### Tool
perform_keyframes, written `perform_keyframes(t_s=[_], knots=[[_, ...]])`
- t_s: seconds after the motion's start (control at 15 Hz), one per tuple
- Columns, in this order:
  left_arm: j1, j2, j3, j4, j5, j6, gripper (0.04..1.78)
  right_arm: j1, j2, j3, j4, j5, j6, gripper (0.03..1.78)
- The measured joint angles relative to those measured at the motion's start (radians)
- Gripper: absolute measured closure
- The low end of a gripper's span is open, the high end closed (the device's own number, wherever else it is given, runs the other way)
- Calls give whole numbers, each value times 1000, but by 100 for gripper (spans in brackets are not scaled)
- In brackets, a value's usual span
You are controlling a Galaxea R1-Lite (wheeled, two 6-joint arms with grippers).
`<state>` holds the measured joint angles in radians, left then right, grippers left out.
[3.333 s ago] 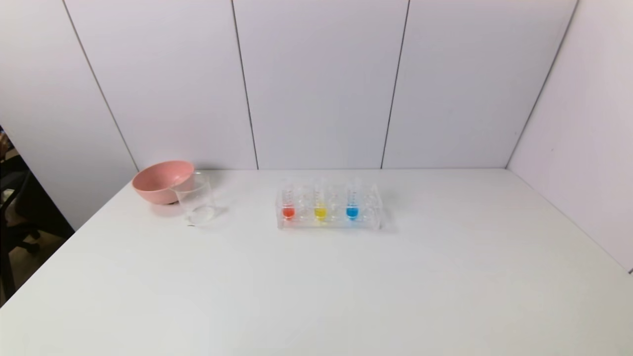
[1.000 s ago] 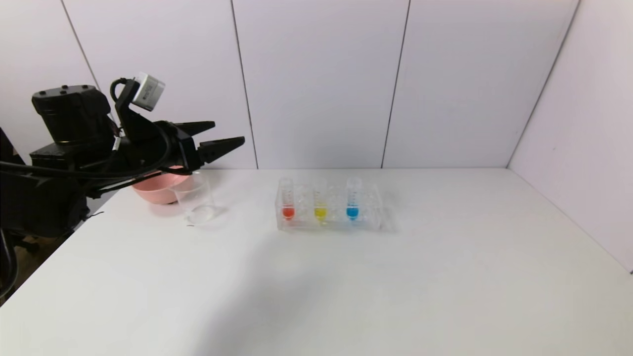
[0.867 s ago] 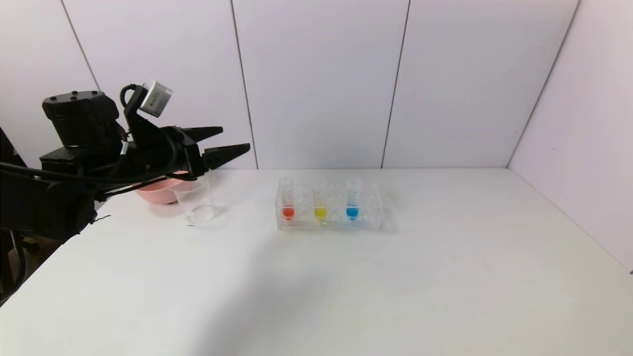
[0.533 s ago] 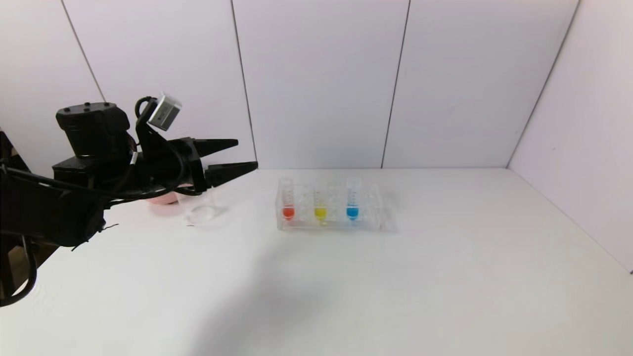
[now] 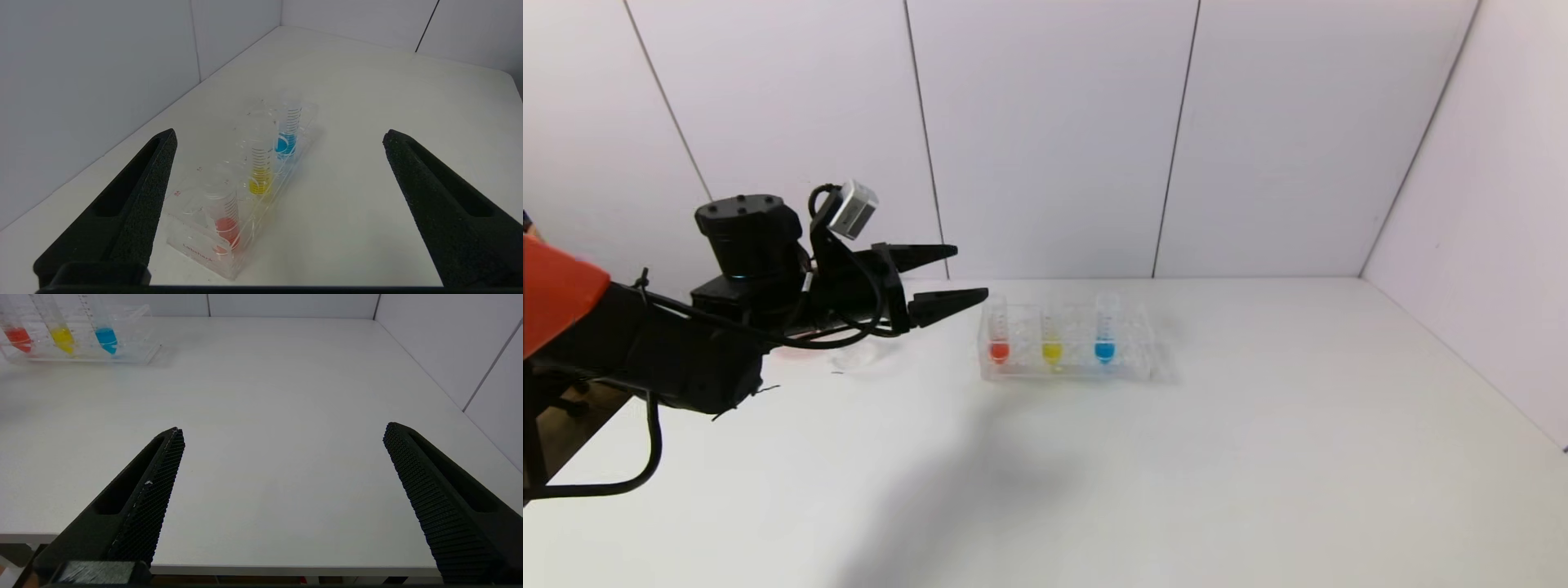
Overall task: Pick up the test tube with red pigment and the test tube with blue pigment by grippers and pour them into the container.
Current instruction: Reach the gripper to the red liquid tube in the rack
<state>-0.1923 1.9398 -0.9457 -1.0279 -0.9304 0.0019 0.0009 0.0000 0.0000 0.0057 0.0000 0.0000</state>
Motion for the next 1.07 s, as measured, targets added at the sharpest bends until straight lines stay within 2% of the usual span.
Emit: perform_keyframes(t_s=[0.2,1.07], knots=[[-14,79,-28,-67,2,1,6,0,0,0,0,0,0,4],[-37,245,-96,-71,2,10,6,0,0,0,0,0,0,4]])
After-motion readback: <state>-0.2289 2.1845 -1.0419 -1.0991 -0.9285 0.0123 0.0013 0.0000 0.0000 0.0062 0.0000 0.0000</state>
